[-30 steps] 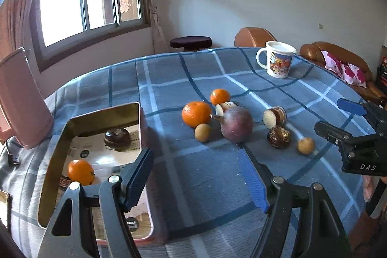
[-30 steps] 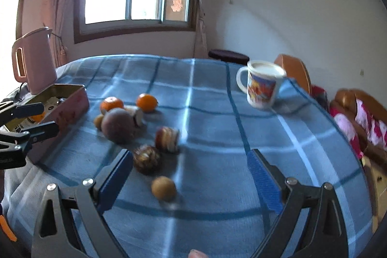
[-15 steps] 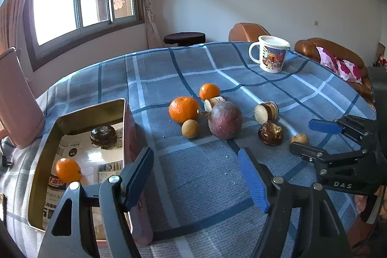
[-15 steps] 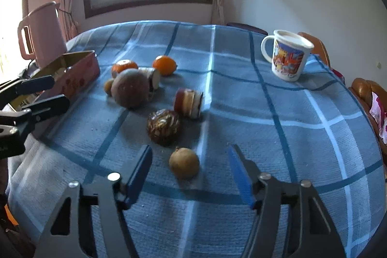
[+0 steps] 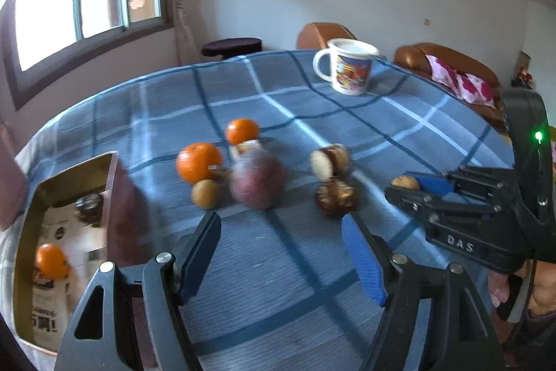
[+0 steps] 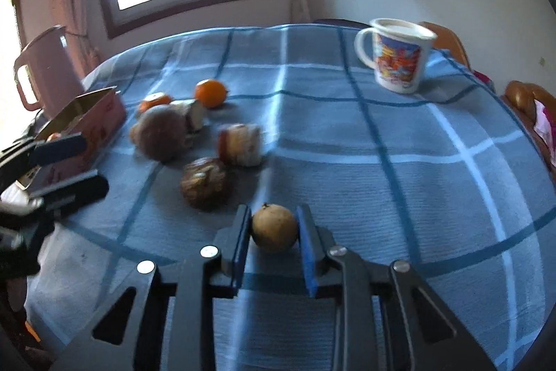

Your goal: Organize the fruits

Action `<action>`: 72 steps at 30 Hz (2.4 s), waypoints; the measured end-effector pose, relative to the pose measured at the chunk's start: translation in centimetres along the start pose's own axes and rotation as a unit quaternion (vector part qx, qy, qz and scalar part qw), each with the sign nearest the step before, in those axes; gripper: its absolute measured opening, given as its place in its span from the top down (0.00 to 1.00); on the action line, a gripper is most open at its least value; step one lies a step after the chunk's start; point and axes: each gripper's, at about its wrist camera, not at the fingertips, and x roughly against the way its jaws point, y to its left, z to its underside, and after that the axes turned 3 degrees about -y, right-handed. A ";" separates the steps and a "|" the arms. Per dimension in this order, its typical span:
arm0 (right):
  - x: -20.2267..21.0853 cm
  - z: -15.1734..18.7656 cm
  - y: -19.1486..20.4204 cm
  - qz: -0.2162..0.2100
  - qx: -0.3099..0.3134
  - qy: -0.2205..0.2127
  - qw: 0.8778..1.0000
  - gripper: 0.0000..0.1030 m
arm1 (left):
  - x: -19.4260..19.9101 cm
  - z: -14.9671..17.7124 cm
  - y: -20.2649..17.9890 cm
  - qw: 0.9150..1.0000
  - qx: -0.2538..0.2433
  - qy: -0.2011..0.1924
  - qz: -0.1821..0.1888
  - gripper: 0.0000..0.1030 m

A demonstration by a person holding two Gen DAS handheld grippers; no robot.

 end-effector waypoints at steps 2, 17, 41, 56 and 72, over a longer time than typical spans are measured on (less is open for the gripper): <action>0.0 -0.1 -0.8 0.009 -0.006 0.000 1.000 0.71 | -0.8 -0.4 -1.0 1.000 -0.008 0.007 0.014 0.29; -0.1 0.2 -3.2 -0.005 -0.036 0.007 0.999 0.71 | -5.8 -1.3 -3.9 0.996 -0.023 0.064 0.052 0.52; 0.3 0.4 -2.7 0.006 -0.024 -0.004 1.000 0.71 | -6.9 -1.5 -3.5 0.995 -0.009 0.082 0.061 0.60; 2.0 0.7 -1.9 0.005 -0.003 -0.051 0.999 0.71 | -4.5 -1.8 -3.2 0.999 -0.008 0.016 0.035 0.60; 3.2 1.0 -1.3 0.007 0.013 -0.090 0.996 0.71 | -3.1 -1.9 -3.4 1.000 -0.015 -0.018 0.020 0.60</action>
